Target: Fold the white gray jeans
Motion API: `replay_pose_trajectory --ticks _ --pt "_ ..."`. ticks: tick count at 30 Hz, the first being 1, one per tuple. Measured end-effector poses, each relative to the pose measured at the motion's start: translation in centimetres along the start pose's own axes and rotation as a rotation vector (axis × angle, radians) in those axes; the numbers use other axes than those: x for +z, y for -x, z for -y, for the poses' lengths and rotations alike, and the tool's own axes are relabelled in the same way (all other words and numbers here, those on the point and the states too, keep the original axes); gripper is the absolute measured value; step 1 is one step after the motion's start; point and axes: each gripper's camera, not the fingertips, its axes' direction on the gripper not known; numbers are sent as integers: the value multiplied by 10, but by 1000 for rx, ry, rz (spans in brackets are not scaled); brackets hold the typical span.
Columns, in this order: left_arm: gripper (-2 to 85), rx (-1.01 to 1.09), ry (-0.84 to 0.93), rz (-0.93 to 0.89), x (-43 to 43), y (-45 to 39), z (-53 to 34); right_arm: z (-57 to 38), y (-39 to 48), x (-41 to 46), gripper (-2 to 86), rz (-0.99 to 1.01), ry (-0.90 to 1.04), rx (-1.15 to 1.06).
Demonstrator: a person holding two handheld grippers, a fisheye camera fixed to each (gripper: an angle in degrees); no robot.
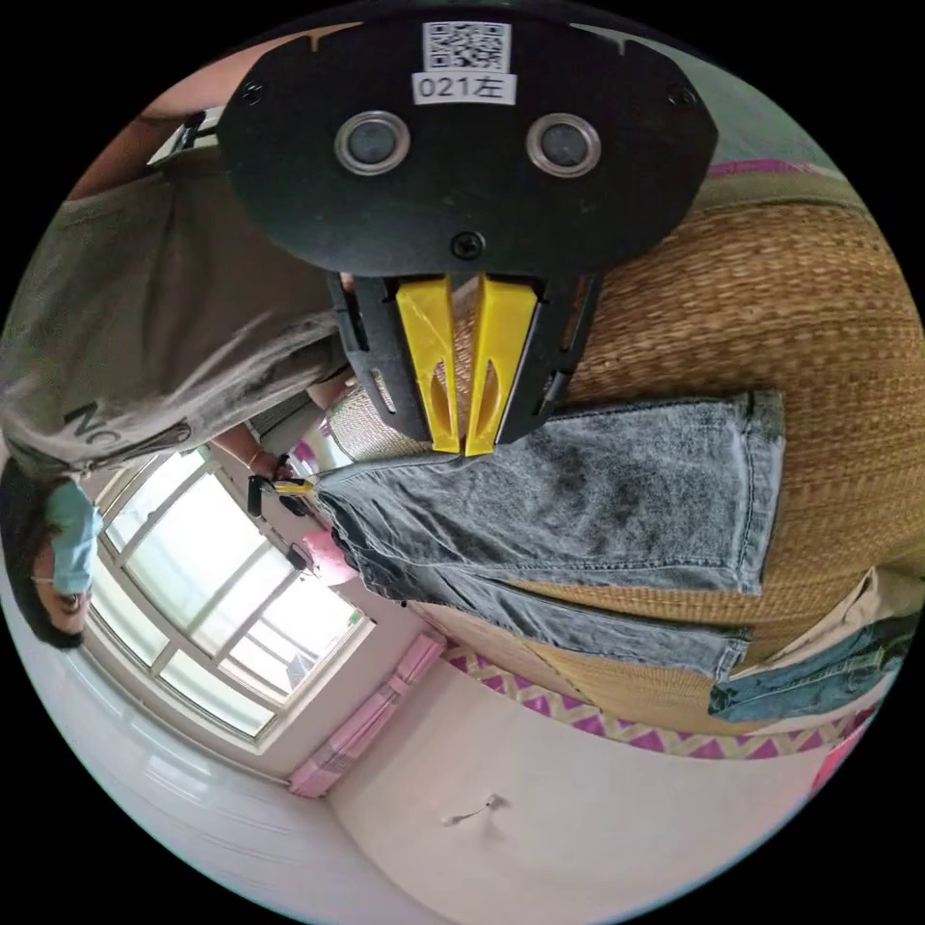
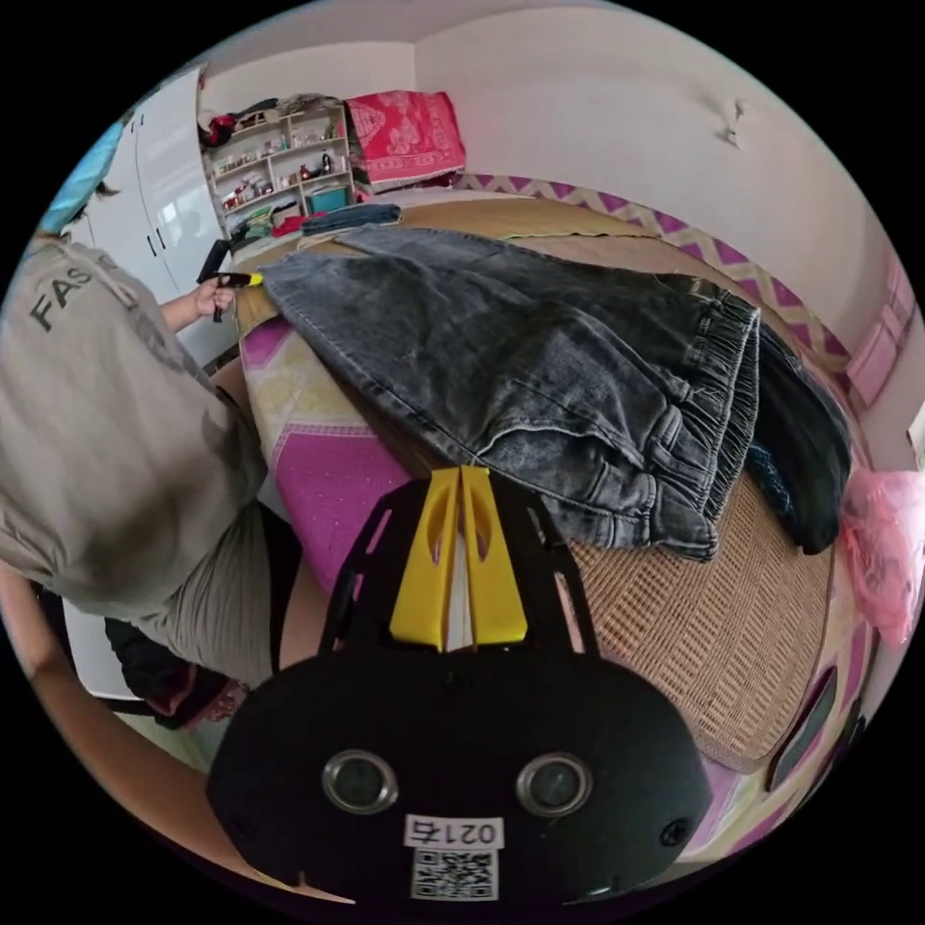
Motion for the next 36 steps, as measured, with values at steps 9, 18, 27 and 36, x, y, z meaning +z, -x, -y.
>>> replay_pose_trajectory --ticks 9,18,27,36 --pt "-10 45 -245 46 -101 -23 23 55 57 -60 -7 58 -293 109" --pt "-10 -183 125 170 -50 21 54 189 93 51 -8 -141 188 187" --pt "-9 -224 15 29 -80 24 -25 217 207 56 -7 -250 236 174" --pt "-6 -295 -304 106 -155 -2 -122 175 299 -10 -5 -130 -203 449"
